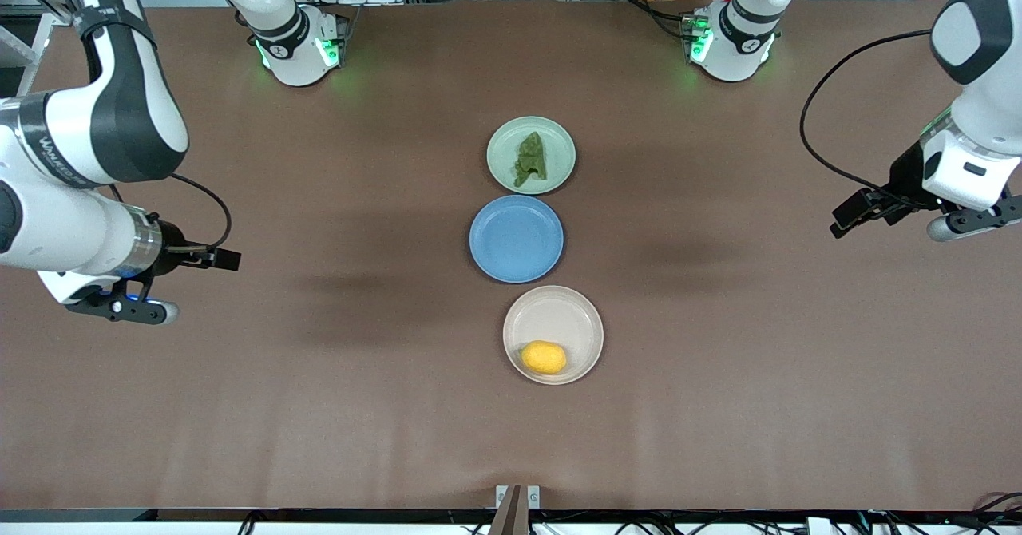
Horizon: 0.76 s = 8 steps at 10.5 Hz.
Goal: Place lemon and lettuce in plates
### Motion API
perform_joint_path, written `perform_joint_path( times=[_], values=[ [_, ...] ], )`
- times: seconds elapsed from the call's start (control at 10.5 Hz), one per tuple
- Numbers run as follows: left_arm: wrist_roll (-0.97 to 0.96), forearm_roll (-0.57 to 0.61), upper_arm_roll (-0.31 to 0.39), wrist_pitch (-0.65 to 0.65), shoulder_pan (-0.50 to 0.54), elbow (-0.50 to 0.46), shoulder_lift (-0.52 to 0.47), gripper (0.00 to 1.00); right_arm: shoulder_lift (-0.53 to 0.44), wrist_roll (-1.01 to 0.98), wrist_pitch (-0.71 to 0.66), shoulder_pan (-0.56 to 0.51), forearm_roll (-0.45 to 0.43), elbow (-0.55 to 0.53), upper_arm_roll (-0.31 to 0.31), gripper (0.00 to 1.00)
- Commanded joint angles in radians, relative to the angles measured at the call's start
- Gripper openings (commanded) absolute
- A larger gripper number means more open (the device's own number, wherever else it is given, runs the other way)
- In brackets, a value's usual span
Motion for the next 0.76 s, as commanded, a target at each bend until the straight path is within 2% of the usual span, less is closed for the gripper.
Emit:
perform_joint_path(
  times=[0.0,0.19,0.38,0.47,0.66],
  values=[
    [0.036,0.026,-0.002,-0.127,-0.006,0.156,0.064,1.00,-0.041,-0.069,0.013,-0.057,-0.007,-0.046,0.017,1.00],
    [0.129,0.026,0.000,-0.231,0.004,0.216,0.059,1.00,-0.053,-0.077,0.002,-0.068,-0.007,-0.044,0.014,1.00],
    [0.261,0.024,0.003,-0.326,0.016,0.235,0.030,1.00,-0.075,-0.135,-0.007,-0.060,-0.009,-0.047,-0.013,1.00],
    [0.296,0.023,0.006,-0.328,0.016,0.238,0.027,1.00,-0.096,-0.137,-0.016,-0.030,-0.009,-0.053,-0.044,1.00],
    [0.288,0.027,0.001,-0.330,0.010,0.275,0.032,1.00,-0.148,-0.184,-0.042,0.070,0.000,-0.078,-0.163,1.00]
  ],
)
